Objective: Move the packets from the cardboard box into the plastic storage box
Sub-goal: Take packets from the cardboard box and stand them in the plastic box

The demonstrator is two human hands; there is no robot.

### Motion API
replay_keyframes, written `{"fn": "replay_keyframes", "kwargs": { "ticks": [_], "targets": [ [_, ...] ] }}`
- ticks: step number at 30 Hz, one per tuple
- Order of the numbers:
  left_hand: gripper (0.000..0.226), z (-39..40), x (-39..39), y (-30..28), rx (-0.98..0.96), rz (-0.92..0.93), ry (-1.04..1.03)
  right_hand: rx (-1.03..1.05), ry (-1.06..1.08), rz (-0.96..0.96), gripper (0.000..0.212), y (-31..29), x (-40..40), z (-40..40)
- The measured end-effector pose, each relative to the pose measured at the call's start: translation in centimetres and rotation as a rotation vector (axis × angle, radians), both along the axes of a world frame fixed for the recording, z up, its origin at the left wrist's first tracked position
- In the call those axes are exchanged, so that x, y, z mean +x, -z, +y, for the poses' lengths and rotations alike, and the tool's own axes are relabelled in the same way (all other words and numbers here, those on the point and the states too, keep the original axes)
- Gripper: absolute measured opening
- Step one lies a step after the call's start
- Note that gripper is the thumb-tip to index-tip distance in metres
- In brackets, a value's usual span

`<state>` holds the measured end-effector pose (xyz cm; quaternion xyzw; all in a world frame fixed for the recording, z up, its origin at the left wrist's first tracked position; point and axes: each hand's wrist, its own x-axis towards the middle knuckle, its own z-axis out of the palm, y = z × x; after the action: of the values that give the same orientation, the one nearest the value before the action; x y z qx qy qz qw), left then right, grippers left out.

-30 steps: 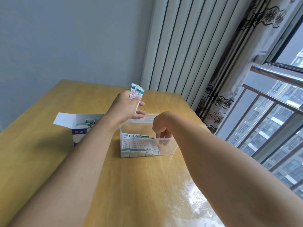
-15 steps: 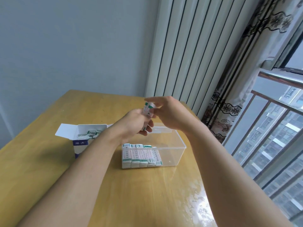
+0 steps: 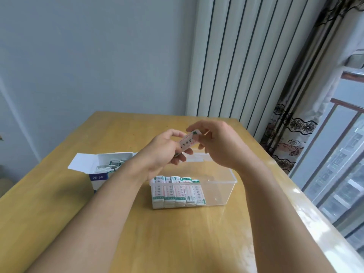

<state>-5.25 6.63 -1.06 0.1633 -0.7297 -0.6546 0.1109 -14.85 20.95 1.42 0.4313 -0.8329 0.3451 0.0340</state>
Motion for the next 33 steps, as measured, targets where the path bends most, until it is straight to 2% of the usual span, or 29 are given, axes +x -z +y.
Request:
{"fn": "replay_keyframes", "kwargs": {
  "ticks": [4,9,13,17,22,27,31,33],
  "targets": [
    [0.041,0.1,0.0,0.1,-0.02,-0.015,0.026,0.046,-0.016,-0.041,0.027,0.1,0.3,0.0],
    [0.021,0.0,-0.3,-0.2,0.117,0.144,-0.153,-0.136,0.056,-0.202,0.02,0.0,-0.3,0.6],
    [0.015,-0.2,-0.6,0.3,0.1,0.207,-0.201,-0.157,0.069,-0.28,0.014,0.1,0.0,0.5],
    [0.015,-0.3,-0.6,0.7,-0.1,0.166,-0.161,0.002,0.111,-0.163,0.017,0.1,-0.1,0.8],
    [0.013,-0.1,-0.5,0.8,-0.262,0.119,-0.119,0.049,0.11,-0.165,0.019,-0.1,0.5,0.9],
    [0.011,0.4,-0.7,0.9,-0.327,0.08,-0.095,0.275,0.161,-0.196,0.028,-1.4,0.6,0.4],
    [0.016,-0.1,-0.7,0.6,-0.352,0.151,-0.233,0.479,0.194,-0.198,0.031,-1.9,0.1,-0.3],
    [0.016,-0.4,-0.3,0.2,-0.303,0.186,-0.253,0.584,0.223,-0.251,0.031,-0.9,-0.5,-1.0]
  ]
}}
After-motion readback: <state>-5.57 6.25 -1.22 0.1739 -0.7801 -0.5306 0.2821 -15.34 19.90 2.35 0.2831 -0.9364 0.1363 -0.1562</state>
